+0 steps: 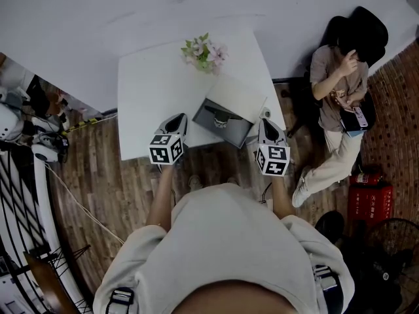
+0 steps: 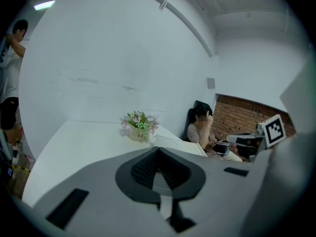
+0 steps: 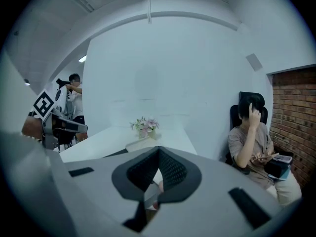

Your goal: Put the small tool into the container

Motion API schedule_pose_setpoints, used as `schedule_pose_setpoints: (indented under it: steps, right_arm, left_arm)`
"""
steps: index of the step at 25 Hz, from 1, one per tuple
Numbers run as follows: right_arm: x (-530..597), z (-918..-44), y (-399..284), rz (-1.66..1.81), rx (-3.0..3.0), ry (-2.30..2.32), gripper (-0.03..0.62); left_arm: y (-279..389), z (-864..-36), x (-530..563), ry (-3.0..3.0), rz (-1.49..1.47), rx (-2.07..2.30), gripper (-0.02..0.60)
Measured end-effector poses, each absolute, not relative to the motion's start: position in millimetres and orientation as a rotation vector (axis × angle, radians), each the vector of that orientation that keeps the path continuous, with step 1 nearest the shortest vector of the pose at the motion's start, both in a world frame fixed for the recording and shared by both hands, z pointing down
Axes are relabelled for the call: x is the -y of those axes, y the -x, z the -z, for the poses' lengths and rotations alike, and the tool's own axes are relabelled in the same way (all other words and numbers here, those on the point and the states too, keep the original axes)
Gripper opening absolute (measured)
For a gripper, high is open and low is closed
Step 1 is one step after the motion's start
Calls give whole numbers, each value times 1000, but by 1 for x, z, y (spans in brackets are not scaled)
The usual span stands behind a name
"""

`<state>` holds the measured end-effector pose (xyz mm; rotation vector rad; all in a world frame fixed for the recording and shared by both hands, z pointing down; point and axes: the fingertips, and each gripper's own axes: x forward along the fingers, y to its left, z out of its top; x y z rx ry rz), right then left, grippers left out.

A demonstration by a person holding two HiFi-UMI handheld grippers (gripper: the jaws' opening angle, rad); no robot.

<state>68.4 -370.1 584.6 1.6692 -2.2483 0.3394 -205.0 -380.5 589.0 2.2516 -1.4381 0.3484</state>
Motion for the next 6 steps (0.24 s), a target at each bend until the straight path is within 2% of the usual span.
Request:
schedule_pose_setpoints:
  steps: [6]
  right_arm:
    - [369, -591, -66, -337, 2244, -1645, -2]
  left_arm:
    - [205, -592, 381, -2247, -347, 1440, 9]
